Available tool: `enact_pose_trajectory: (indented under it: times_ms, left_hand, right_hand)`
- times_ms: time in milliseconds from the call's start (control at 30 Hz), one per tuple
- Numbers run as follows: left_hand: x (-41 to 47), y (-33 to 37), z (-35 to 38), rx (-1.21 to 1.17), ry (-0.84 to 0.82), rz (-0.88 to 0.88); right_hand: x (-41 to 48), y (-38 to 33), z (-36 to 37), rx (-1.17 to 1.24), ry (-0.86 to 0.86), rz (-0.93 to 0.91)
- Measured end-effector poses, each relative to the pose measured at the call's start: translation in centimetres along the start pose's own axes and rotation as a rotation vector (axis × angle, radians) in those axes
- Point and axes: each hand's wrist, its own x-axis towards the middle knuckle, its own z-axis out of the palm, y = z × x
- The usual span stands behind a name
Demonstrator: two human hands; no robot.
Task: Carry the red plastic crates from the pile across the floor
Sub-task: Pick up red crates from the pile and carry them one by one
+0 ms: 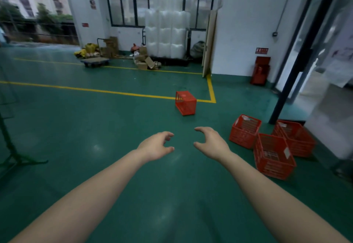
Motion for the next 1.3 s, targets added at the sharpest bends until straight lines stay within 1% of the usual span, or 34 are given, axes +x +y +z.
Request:
enact_pose_trajectory:
  times_ms: [300,433,633,733,900,1000,1300]
  left_hand:
    - [24.9,0.6,-1.7,-0.020,-0.001,0.027]
    - [33.4,0.2,-2.0,-0.048,-0.008,0.023]
    - [47.6,-2.0,-2.4,-0.052,-0.024,0.024]
    - [55.8,-3.3,-3.2,-0.033,-0.043,0.054]
    - [70.5,-5.9,-6.4,-0.010,-0.113,0.096]
    - [78.5,-7.6,-8.1,-0.010,-0.135,0.089]
    - [94.7,-11.6,-8.7,0.003,-0.153,0.072]
  right_hand:
    - [22.3,7.8,-2.3,-0.017,0.009,0.011]
    - [30.4,10.7,-3.2,-0.024,0.017,0.027]
    - [43.4,14.7,-2.7,-0.030,0.013,0.041]
    - [50.8,16.3,-1.9,-0.023,0.024,0.053]
    - [64.0,18.0,-1.0,-0.006,0.030,0.098]
    - [71.1,19.0,-0.7,-0.002,0.031,0.124]
    - [87.8,23.6,0.9,0.022,0.007,0.162]
